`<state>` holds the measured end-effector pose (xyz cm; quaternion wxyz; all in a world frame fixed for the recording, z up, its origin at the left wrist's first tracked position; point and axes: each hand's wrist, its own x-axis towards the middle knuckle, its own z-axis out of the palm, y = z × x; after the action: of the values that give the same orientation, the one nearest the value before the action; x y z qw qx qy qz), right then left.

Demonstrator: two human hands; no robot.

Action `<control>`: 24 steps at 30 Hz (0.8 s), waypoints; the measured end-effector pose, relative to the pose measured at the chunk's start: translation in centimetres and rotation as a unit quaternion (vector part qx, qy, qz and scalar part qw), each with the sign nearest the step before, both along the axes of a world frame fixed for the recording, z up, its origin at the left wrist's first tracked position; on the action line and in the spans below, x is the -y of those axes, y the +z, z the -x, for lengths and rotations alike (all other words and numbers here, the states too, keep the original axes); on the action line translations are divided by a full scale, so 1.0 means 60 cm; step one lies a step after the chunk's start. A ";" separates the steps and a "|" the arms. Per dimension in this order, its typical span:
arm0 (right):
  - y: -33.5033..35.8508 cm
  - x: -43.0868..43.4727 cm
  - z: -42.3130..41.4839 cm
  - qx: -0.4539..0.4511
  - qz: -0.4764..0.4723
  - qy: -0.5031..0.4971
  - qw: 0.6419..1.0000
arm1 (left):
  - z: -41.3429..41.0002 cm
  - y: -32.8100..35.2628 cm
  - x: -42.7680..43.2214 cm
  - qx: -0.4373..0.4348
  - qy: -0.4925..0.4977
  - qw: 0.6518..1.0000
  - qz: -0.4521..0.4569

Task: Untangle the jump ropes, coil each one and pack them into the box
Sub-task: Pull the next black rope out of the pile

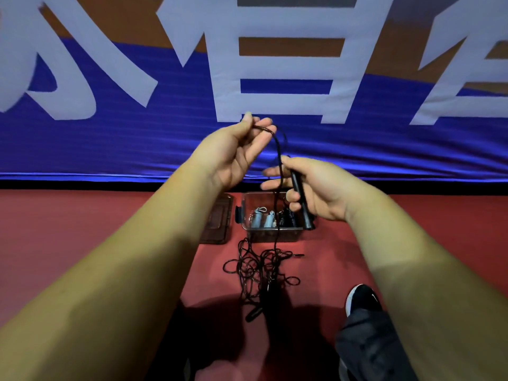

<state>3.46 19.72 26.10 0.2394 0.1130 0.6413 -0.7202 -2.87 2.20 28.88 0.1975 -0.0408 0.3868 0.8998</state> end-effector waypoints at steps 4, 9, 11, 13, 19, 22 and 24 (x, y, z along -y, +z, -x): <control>0.004 0.010 -0.010 -0.082 -0.022 0.010 0.996 | 0.011 -0.012 0.009 0.032 0.078 0.994 -0.071; 0.025 0.024 -0.002 -0.155 0.046 -0.124 0.979 | 0.004 -0.020 0.001 0.018 0.004 0.996 0.091; 0.038 0.026 0.004 -0.161 0.083 -0.163 0.970 | -0.015 -0.028 -0.008 -0.041 -0.090 0.971 0.217; 0.051 0.026 0.009 -0.154 0.112 -0.186 0.964 | -0.037 -0.044 -0.012 -0.121 -0.199 0.916 0.327; 0.071 0.018 0.015 -0.118 0.257 -0.274 0.919 | -0.044 -0.066 -0.014 -0.229 -0.275 0.776 0.520; 0.070 0.016 0.017 -0.107 0.294 -0.278 0.908 | -0.040 -0.064 -0.016 -0.292 -0.187 0.686 0.640; 0.067 0.019 0.016 -0.101 0.301 -0.268 0.910 | -0.046 -0.064 -0.024 -0.359 -0.155 0.706 0.590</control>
<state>2.47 18.60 30.15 -0.0064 0.1299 0.3605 -0.9237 -0.11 3.65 25.06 0.1158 0.2373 0.8816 0.3911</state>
